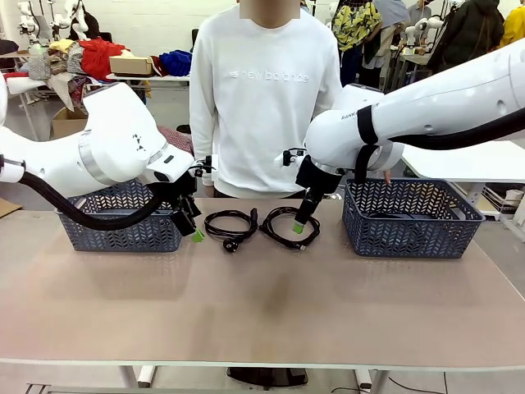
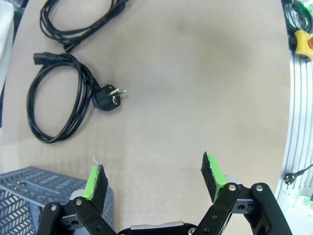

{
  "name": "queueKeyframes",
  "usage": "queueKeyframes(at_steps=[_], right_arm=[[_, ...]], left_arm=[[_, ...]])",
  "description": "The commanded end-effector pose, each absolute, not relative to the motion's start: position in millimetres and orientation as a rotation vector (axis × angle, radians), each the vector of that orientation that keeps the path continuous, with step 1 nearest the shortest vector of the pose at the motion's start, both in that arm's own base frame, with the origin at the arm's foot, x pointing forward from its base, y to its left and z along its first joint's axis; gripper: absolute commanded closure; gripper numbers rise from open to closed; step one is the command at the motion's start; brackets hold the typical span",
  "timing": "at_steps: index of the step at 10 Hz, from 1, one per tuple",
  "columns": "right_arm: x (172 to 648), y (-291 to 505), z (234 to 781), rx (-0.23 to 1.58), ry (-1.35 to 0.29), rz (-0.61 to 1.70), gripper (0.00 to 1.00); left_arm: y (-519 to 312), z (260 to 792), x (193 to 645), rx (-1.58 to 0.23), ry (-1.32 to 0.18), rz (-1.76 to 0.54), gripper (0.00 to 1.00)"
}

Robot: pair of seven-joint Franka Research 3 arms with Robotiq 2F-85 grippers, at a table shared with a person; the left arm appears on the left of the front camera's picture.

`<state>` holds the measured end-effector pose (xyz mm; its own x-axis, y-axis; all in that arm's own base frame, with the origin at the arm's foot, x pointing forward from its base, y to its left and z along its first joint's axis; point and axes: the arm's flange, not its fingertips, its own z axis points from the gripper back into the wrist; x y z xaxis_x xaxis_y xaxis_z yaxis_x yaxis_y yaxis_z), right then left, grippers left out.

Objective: Organize the cables according to human instructions.
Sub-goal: Pick up a bundle of cables and place it in the basket indicated by the human.

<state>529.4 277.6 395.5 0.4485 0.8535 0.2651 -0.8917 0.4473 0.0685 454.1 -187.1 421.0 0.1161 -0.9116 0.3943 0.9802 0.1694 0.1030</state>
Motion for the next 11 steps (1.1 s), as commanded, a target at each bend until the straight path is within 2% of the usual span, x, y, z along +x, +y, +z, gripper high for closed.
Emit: queueKeyframes(at_steps=[1, 4, 11], right_arm=[[527, 277, 396, 0.207, -0.213, 1.086, 0.00], [529, 279, 396, 0.211, -0.204, 1.091, 0.00], [570, 320, 351, 0.163, -0.178, 1.012, 0.00]], left_arm=[[-187, 421, 454, -0.197, -0.415, -1.397, 0.00], [-187, 421, 454, -0.197, -0.415, -1.397, 0.00], [-187, 421, 454, -0.197, -0.415, -1.397, 0.00]])
